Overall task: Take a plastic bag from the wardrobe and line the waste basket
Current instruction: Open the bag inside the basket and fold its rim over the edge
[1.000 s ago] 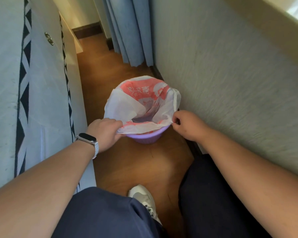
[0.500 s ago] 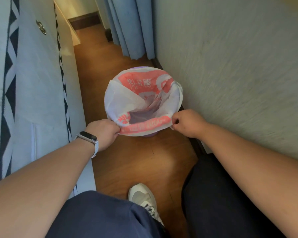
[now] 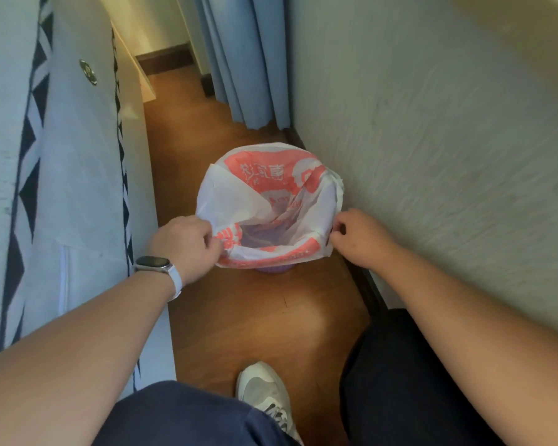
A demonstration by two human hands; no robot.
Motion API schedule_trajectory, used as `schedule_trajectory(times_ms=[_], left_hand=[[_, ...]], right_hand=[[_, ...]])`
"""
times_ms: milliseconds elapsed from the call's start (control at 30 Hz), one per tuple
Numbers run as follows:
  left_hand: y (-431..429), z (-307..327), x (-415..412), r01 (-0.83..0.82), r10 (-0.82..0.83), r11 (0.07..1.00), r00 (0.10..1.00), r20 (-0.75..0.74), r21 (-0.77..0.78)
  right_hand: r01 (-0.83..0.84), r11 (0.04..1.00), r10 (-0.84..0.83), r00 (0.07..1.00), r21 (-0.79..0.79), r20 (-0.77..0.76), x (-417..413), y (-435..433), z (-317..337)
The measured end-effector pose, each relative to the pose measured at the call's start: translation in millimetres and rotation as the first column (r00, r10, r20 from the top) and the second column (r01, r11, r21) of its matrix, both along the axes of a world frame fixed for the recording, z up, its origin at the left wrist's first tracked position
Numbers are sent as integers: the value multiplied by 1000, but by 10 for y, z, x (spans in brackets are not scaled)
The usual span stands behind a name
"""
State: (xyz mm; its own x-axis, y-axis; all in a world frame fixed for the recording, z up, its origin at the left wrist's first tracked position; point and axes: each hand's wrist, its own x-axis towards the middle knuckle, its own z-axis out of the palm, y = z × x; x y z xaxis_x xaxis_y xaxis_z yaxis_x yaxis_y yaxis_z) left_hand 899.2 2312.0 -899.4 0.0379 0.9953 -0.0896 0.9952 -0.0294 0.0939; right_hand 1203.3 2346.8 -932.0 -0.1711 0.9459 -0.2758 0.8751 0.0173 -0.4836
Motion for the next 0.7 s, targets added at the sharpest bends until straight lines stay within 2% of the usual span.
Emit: schedule_trajectory(times_ms=[67, 133, 267, 500, 600, 700], left_hand=[[84, 62, 112, -38, 31, 996, 996, 86, 77], [195, 76, 256, 13, -28, 995, 988, 149, 99], [468, -46, 435, 110, -117, 992, 984, 136, 57], [862, -403, 322, 1, -1, 1000, 999, 37, 14], [971, -490, 264, 5, -5, 1000, 1000, 2, 30], [1104, -498, 198, 34, -33, 999, 999, -13, 29]], right_hand=[[85, 985, -84, 996, 148, -15, -67, 29, 127], [106, 961, -97, 994, 256, -51, -156, 77, 222], [-26, 931, 42, 999, 363, -35, -294, 238, 193], [-166, 947, 136, 983, 274, 127, -480, 679, -37], [-228, 929, 172, 963, 290, 207, -548, 886, -76], [-255, 919, 201, 959, 300, 200, -601, 1114, -69]])
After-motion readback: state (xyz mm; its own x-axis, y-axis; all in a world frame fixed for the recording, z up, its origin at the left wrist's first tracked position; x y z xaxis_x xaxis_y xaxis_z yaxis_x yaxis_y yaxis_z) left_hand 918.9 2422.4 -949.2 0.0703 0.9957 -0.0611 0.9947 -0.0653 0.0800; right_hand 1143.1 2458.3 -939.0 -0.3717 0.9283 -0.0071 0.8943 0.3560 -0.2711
